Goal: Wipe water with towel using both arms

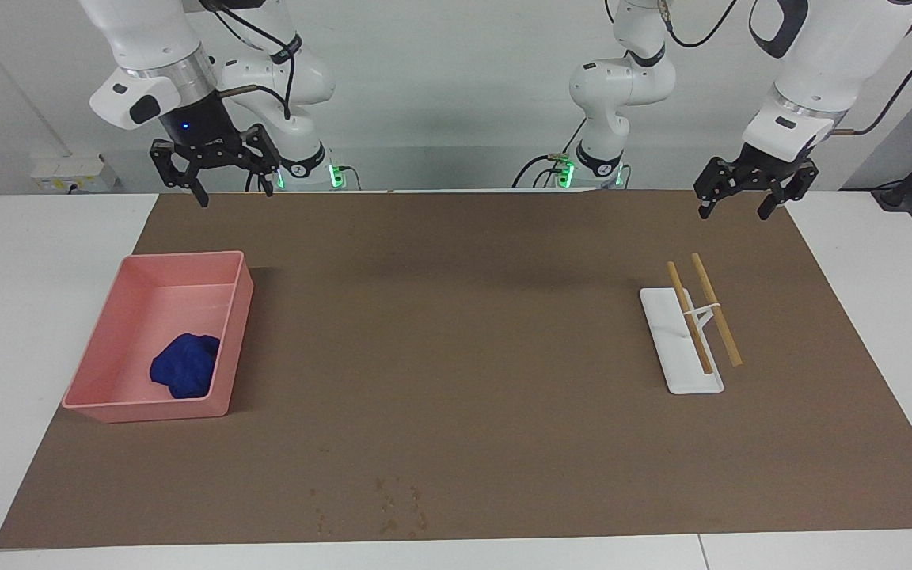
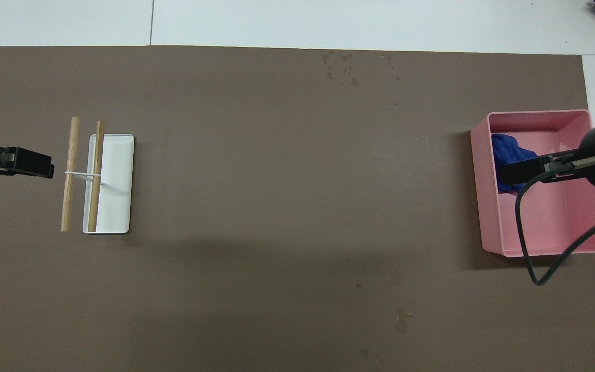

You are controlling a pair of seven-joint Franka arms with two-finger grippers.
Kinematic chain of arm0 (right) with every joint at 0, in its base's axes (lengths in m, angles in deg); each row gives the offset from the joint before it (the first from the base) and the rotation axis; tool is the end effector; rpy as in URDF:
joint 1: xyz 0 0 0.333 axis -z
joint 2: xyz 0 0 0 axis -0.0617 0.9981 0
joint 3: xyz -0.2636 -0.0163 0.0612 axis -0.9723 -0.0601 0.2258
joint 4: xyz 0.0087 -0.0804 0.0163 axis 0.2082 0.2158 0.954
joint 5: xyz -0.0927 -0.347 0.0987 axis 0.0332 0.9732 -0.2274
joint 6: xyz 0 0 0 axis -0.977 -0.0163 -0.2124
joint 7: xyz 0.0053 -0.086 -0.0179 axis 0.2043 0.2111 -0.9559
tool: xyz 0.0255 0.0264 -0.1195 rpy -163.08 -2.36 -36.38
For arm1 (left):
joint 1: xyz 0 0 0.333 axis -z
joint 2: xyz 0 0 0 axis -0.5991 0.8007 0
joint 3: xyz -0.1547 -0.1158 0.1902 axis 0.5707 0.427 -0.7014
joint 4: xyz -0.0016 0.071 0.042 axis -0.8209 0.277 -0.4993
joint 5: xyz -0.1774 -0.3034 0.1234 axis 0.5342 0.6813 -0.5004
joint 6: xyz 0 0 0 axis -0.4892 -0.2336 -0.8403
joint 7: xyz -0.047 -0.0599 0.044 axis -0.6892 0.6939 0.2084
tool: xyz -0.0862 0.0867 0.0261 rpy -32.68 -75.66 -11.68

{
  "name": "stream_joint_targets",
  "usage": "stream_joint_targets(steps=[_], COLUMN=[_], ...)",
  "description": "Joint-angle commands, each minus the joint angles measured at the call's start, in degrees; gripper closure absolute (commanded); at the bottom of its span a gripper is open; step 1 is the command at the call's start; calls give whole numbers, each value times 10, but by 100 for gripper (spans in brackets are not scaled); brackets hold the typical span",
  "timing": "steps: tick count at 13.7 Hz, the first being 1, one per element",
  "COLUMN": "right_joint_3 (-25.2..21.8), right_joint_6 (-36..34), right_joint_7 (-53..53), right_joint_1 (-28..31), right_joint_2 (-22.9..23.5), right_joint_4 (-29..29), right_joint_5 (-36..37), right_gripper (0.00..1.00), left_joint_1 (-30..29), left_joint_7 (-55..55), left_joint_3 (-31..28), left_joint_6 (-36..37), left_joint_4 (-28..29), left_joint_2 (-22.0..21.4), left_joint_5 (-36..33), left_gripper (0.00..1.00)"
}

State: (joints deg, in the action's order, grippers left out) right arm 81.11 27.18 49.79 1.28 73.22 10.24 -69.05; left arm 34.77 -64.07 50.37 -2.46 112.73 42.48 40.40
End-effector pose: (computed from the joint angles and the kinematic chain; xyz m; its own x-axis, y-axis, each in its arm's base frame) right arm 0.5179 0.0534 0.5824 0.9909 0.1198 0.0610 0.1230 -0.9911 -0.0510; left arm 0.5229 -0.0355 0.5616 0.9925 -0.1201 0.0246 -0.1198 -0.9927 -0.0145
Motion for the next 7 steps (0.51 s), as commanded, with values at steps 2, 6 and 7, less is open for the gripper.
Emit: stream_joint_targets(steps=[2, 6, 7], right_joint_3=[-9, -16, -17], right_joint_6=[17, 7, 7], right_joint_7=[3, 6, 7], right_joint_1=[-19, -18, -18], right_joint_2=[9, 6, 3], right_joint_4=[11, 11, 12], right_joint_5=[16, 15, 15], right_gripper=[0, 0, 0], left_joint_1=[-2, -2, -2], left_joint_7=[5, 5, 5], left_joint_3=[1, 1, 1], left_joint_6=[-5, -5, -5], left_joint_4=[17, 16, 17], left_joint_2=[-15, -15, -15], left_joint_5=[-8, -8, -8], left_gripper=[0, 0, 0])
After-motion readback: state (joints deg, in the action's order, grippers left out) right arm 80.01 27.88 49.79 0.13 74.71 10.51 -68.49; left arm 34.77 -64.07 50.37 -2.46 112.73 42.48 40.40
